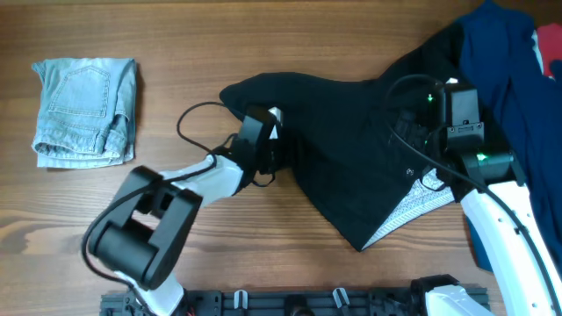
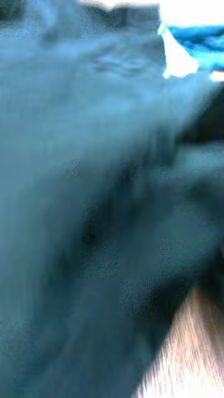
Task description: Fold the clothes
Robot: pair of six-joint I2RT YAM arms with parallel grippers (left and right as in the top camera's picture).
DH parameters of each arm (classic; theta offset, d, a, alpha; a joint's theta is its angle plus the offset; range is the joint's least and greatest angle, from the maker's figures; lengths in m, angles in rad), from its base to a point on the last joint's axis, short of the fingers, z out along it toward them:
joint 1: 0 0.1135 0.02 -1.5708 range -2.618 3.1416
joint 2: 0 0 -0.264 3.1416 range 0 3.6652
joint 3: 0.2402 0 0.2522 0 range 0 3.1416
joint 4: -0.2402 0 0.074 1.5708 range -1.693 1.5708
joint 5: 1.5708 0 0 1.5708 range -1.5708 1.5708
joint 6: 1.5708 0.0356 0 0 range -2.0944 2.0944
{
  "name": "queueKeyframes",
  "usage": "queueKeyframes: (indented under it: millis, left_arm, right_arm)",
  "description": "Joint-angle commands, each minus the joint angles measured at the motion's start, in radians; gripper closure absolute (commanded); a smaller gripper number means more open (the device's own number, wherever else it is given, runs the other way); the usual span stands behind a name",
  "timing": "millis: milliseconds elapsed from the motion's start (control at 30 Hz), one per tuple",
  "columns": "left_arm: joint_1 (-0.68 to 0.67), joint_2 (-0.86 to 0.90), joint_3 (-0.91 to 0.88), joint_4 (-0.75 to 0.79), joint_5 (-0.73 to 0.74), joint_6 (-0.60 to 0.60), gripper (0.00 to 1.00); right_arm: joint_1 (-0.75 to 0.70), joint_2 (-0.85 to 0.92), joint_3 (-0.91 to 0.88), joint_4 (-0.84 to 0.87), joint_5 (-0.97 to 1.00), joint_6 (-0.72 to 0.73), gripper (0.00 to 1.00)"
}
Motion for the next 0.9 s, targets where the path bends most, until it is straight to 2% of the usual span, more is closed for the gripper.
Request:
queueKeyframes:
  millis: [0, 67, 167, 267, 333, 367, 400, 500, 533, 600, 700, 767, 867]
  left_arm:
    - [0.002, 0.035, -0.014, 0.000, -0.148, -0.004, 0.96]
    - [0.049, 0.018, -0.014, 0.000, -0.206, 0.013, 0.96]
    - [0.194, -0.037, 0.022, -0.015, -0.208, 0.103, 0.96]
    - [0.389, -0.079, 0.168, -0.097, -0.204, 0.192, 0.96]
    - [0.505, -0.079, 0.327, -0.209, -0.142, 0.237, 0.94]
    - [0.542, -0.079, 0.388, -0.267, -0.103, 0.239, 0.51]
    - [0.565, -0.079, 0.429, -0.322, -0.061, 0.239, 0.00]
    - [0.590, -0.079, 0.480, -0.558, 0.093, 0.239, 0.00]
    - [0.589, -0.079, 0.480, -0.686, 0.103, 0.240, 0.00]
    - [0.567, -0.072, 0.464, -0.993, -0.021, 0.279, 0.00]
    - [0.539, -0.069, 0.410, -1.093, -0.167, 0.284, 0.00]
    - [0.531, -0.069, 0.344, -1.094, -0.215, 0.278, 0.00]
    - [0.531, -0.066, 0.245, -1.069, -0.275, 0.188, 0.00]
  right_arm:
    - [-0.003, -0.003, 0.004, -0.010, 0.010, 0.014, 0.00]
    - [-0.003, -0.003, 0.004, -0.016, 0.010, 0.014, 0.00]
    - [-0.003, -0.003, 0.004, -0.024, 0.010, 0.014, 0.00]
    - [-0.003, -0.003, 0.004, -0.030, 0.010, 0.014, 0.00]
    - [-0.003, -0.003, 0.004, -0.030, 0.010, 0.014, 0.00]
    - [-0.003, -0.003, 0.004, -0.030, 0.010, 0.015, 0.00]
    - [-0.003, -0.003, 0.004, -0.030, 0.010, 0.015, 0.00]
    - [-0.003, -0.003, 0.004, -0.030, 0.010, 0.019, 0.00]
    - [-0.003, -0.003, 0.004, -0.029, 0.010, 0.019, 0.00]
    - [-0.003, -0.003, 0.004, -0.027, 0.010, 0.018, 0.00]
    - [-0.003, -0.003, 0.004, -0.026, 0.010, 0.018, 0.00]
    - [-0.003, -0.003, 0.004, -0.026, 0.010, 0.019, 0.00]
    - [-0.003, -0.003, 0.004, -0.029, 0.010, 0.019, 0.00]
